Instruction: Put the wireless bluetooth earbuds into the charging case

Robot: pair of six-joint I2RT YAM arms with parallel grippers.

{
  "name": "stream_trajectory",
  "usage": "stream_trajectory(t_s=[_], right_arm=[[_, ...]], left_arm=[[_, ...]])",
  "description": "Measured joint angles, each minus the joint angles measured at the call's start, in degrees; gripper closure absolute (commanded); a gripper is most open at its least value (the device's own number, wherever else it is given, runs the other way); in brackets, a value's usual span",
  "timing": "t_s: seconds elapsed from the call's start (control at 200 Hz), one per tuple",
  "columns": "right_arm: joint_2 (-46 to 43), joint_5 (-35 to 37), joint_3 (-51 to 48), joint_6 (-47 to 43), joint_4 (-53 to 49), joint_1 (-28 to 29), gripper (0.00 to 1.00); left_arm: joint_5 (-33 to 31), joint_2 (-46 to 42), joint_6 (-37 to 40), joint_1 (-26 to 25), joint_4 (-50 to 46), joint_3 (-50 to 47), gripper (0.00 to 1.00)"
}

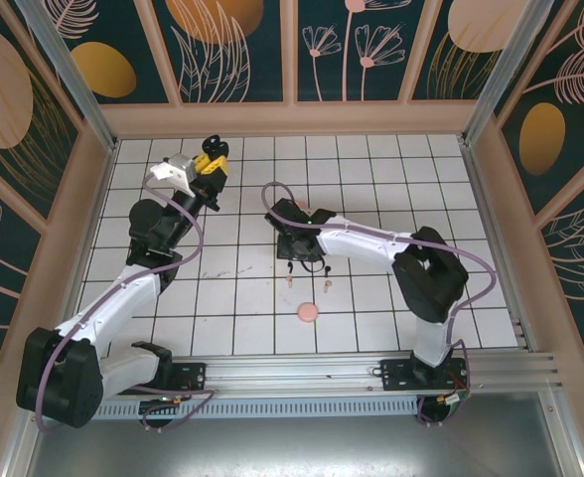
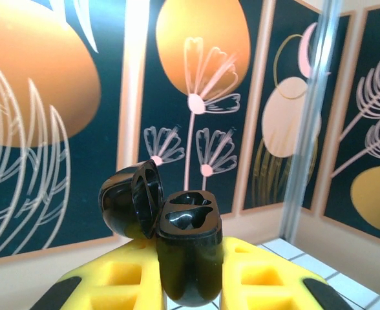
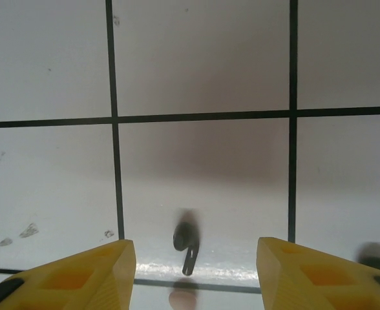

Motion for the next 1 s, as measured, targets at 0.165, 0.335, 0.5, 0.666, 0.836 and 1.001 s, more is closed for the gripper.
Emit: stream_trajectory(t_s=[0.165,0.335,0.5,0.666,0.836,1.001], right_arm=[[5.0,1.4,3.2,0.0,-2.1,0.8,0.51],[7.3,2.3,4.5,0.6,-3.6,1.6,0.53],[9.0,3.4,5.7,1.3,-4.7,2.3,0.58],[10.2,3.6,6.3,1.5,-5.3,2.5,0.63],[10.7,3.6,6.5,1.5,-5.6,2.6,0.69],[11.1,3.6,6.6,1.4,-5.5,2.7,0.75]], left_arm=[[-2.1,-0.2,0.2,0.0,0.2,0.0,1.0],[-2.2,-0.2,-0.1,0.0,0.2,-0.1,1.0],[-2.2,-0.2,-0.5,0.0,0.2,-0.1,1.0],[-2.1,-0.2,-0.5,0.0,0.2,-0.1,1.0],[-2.1,-0.2,-0.6,0.0,0.3,-0.3,1.0],[-1.9,-0.2,-1.0,0.0,0.5,-0.6,1.0]])
